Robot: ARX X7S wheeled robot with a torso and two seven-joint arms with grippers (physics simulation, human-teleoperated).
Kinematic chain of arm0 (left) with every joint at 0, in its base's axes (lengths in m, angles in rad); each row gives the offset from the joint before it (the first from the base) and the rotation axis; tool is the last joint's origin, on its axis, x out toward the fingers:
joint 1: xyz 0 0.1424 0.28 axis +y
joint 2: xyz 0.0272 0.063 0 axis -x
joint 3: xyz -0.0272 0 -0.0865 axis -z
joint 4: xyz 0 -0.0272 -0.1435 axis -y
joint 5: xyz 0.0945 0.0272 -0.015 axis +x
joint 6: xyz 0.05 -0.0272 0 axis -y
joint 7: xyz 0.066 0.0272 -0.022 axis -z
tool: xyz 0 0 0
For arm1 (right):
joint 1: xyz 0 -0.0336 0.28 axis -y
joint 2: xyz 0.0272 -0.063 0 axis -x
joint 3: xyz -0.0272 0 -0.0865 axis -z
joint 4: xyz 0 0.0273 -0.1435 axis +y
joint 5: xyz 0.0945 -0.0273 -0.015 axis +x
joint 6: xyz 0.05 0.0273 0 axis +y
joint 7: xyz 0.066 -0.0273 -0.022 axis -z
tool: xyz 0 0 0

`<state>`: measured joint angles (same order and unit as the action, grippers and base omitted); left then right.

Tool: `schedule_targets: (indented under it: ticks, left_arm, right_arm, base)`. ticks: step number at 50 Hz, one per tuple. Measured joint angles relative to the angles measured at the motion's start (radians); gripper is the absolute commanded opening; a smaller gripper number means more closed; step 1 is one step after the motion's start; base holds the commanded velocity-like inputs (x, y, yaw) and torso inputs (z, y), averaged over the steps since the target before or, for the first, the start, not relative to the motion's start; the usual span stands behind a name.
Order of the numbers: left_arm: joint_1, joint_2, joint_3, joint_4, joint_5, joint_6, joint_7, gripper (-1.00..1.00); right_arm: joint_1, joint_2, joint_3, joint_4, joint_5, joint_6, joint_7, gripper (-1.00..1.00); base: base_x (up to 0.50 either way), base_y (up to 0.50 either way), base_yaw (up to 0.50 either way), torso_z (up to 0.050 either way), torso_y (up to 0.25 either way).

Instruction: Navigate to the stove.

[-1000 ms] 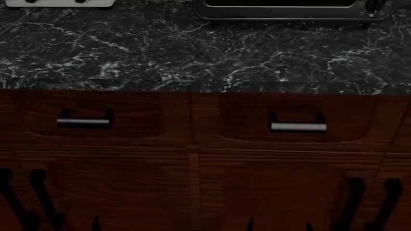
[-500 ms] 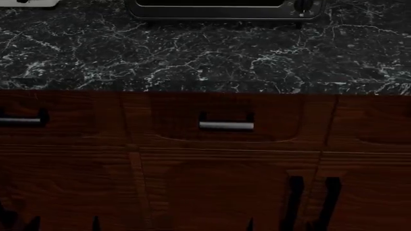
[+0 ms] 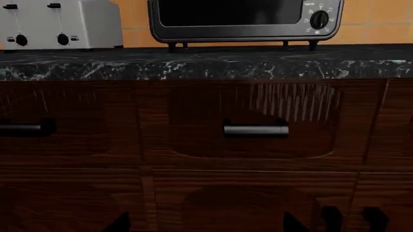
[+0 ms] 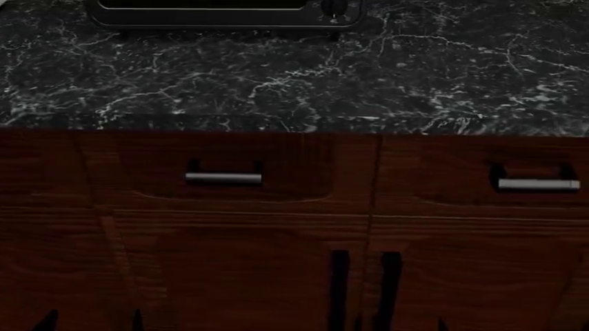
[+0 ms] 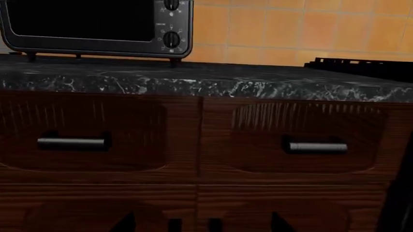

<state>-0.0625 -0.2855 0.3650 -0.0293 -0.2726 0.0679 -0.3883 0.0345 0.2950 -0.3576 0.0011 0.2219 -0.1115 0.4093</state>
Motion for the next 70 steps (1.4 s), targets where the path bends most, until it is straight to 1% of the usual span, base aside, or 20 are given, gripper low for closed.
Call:
schedule_targets:
  ticks: [70]
  left_arm:
    - [0.0,-0.016,0.014,0.009,-0.019,0.003,-0.012,1.0]
  right_arm:
    - [0.004,0.011,-0.017,-0.001,0.009,-0.004,0.018,1.0]
  base:
    - [-0.5,0.0,0.0,0.0,0.0]
